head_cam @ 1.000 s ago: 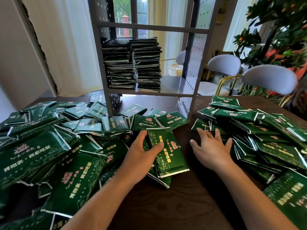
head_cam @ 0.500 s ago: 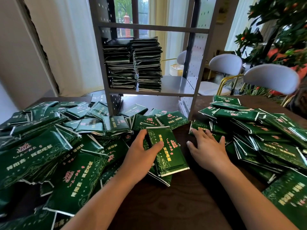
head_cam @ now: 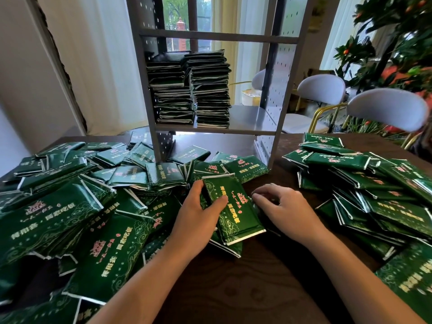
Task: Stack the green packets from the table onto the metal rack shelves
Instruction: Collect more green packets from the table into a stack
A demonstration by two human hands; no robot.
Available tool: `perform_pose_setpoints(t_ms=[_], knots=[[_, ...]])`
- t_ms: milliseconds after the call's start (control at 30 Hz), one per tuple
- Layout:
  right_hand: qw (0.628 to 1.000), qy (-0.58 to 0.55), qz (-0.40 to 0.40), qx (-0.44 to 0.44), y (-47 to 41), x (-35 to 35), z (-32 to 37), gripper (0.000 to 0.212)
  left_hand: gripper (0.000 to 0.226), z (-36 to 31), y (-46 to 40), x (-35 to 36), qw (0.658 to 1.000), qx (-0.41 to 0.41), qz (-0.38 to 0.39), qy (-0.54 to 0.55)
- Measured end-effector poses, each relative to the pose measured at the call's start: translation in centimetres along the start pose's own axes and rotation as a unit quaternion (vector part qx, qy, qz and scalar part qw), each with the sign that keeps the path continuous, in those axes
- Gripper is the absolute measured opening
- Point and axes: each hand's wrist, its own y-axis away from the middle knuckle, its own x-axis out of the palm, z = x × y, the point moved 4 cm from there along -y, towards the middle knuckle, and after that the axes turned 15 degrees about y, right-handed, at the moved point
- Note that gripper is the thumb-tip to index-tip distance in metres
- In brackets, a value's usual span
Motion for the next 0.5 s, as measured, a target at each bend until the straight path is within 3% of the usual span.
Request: perform_pose_setpoints(t_ms=[67, 200, 300, 367, 433, 500], knots=[[0.999, -0.029, -0.017, -0.009, 0.3, -0.1, 0.5, 0.008, 0.018, 0.1, -0.1, -0.2, 1.0, -0.004, -0.002, -0.005], [0.995, 0.048, -0.089, 0.001, 0.7, -0.3, 0.7, 0.02, 0.035, -0.3, 0.1, -0.1, 1.0, 0.007, 0.0, 0.005], [0.966, 0.225, -0.005, 0.129, 0.7, -0.4, -0.6, 0.053, 0.03, -0.1, 0.1, -0.3, 1.0, -0.002, -0.003, -0.012], [0.944, 0.281, 0.052, 0.164, 0.8, -0.1, -1.1, 0.067, 0.026, -0.1, 0.0, -0.4, 1.0, -0.006, -0.01, -0.012], [0.956, 0.255, 0.048, 0.134, 0.7, 0.1, -1.0, 0.064, 0.026, -0.2, 0.1, -0.3, 1.0, 0.0, -0.01, -0.012], [0.982, 0.156, 0.05, 0.095, 0.6, 0.0, -0.6, 0.058, 0.03, -0.5, 0.3, 0.0, 1.0, 0.005, -0.006, -0.011]])
